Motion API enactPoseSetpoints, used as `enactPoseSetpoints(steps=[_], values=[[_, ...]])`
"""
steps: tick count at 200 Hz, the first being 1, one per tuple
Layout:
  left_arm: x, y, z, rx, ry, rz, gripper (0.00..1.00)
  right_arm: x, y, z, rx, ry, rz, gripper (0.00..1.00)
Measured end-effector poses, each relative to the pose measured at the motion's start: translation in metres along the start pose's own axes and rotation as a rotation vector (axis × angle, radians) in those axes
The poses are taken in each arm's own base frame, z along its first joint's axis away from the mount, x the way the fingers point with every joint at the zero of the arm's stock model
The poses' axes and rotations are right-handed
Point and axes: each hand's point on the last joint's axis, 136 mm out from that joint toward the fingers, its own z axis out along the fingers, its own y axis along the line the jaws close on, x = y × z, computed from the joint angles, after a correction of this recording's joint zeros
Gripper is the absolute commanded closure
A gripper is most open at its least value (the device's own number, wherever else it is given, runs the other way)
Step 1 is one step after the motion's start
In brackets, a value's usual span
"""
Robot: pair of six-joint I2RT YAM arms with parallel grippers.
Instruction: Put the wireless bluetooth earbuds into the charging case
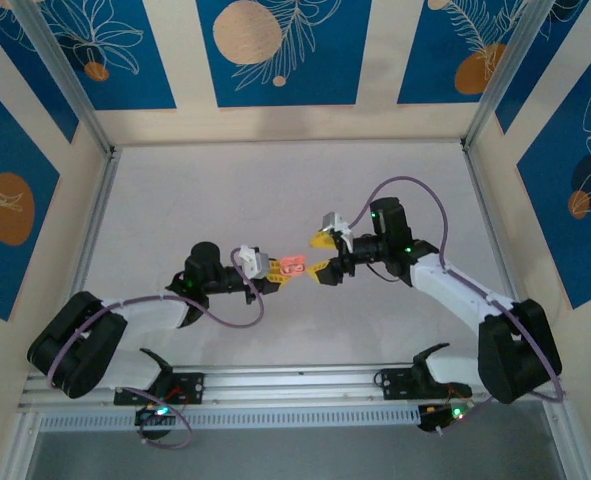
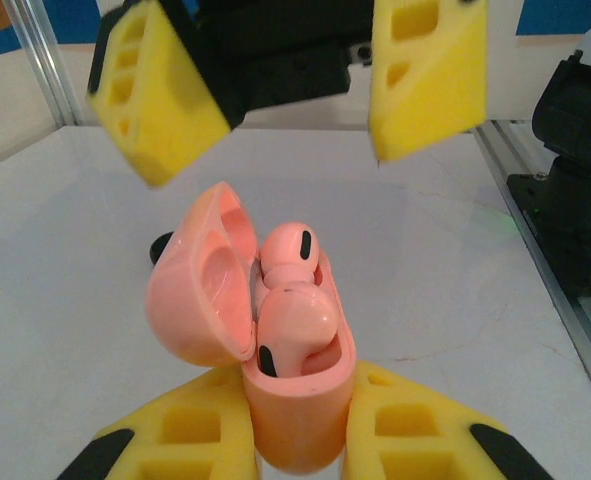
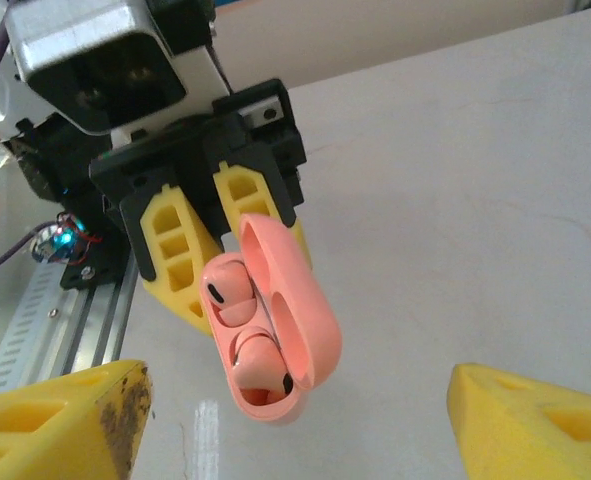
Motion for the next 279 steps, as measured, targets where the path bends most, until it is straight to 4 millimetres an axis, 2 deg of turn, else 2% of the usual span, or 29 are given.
enactPoseSetpoints(steps=[30, 67, 114, 142, 177, 195, 217, 260, 279], values=[[0.0, 0.0, 0.002, 0.009, -0.012, -0.012, 0.82, -0.002, 0.003, 0.009, -0.09, 0.019, -0.029, 0.26], [-0.001, 0.001, 0.003, 0.01, -0.022, -0.019, 0.82, -0.007, 0.021, 0.02, -0.182, 0.039, -0.092, 0.31], [-0.001, -0.005, 0.004, 0.036, -0.023, -0.026, 0.83, -0.003, 0.025, 0.02, -0.204, 0.062, -0.103, 0.42], [-0.001, -0.006, 0.004, 0.04, -0.02, -0.026, 0.83, -0.007, 0.036, 0.011, -0.198, 0.056, -0.141, 0.43], [-0.001, -0.004, 0.004, 0.031, -0.02, -0.028, 0.83, -0.015, 0.058, -0.013, -0.158, 0.014, -0.209, 0.44], [-0.002, -0.004, 0.004, 0.031, -0.024, -0.028, 0.83, -0.017, 0.055, -0.022, -0.107, -0.005, -0.243, 0.42], [-0.005, -0.004, 0.004, 0.03, -0.036, -0.021, 0.83, -0.015, 0.043, -0.022, -0.048, 0.002, -0.262, 0.38], [-0.009, -0.004, 0.004, 0.031, -0.051, -0.02, 0.83, -0.004, 0.02, -0.008, -0.03, 0.044, -0.204, 0.26], [-0.009, -0.004, 0.004, 0.031, -0.051, -0.022, 0.83, 0.003, 0.014, 0.003, -0.035, 0.069, -0.186, 0.24]])
